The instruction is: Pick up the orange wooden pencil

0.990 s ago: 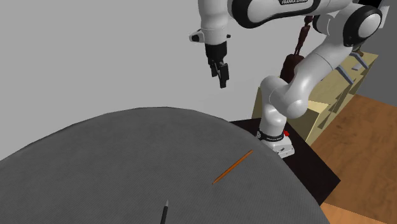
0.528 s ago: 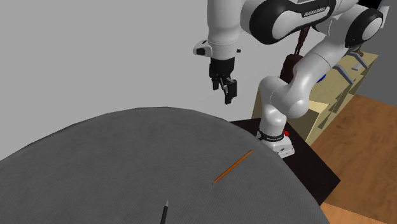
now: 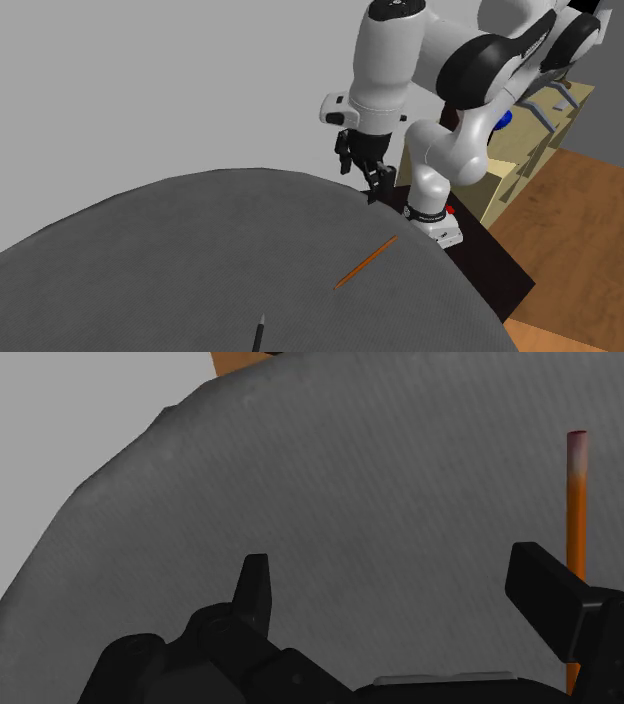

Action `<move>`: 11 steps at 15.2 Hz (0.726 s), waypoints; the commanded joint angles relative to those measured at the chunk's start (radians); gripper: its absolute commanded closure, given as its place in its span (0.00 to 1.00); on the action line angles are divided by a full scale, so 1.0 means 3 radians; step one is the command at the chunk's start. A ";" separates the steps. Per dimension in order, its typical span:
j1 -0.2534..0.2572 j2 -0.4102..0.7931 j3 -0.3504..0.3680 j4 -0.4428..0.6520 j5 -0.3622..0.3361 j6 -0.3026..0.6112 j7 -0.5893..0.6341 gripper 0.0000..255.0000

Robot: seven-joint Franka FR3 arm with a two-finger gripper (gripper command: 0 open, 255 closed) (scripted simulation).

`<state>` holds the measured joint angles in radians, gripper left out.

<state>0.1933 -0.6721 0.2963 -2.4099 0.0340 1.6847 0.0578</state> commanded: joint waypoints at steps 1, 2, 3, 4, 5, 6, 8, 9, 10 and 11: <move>0.0077 0.0056 0.0159 0.0001 0.0030 0.0102 0.0086 0.00; 0.0110 0.0102 0.0241 0.0012 0.0037 0.0155 0.0131 0.00; 0.0140 0.0150 0.0323 0.0025 0.0042 0.0209 0.0177 0.00; 0.0168 0.0202 0.0407 0.0042 0.0044 0.0262 0.0224 0.00; 0.0194 0.0256 0.0491 0.0060 0.0042 0.0314 0.0273 0.00; 0.0217 0.0314 0.0576 0.0081 0.0035 0.0366 0.0322 0.00; 0.0254 0.0431 0.0742 0.0128 0.0012 0.0463 0.0421 0.00; 0.0255 0.0439 0.0751 0.0090 0.0014 0.0508 0.0430 0.00; 0.0256 0.0447 0.0761 0.0052 0.0016 0.0554 0.0439 0.00; 0.0257 0.0456 0.0770 0.0014 0.0018 0.0599 0.0448 0.00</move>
<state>0.2692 -0.5382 0.5227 -2.3973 0.0392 1.8523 0.1887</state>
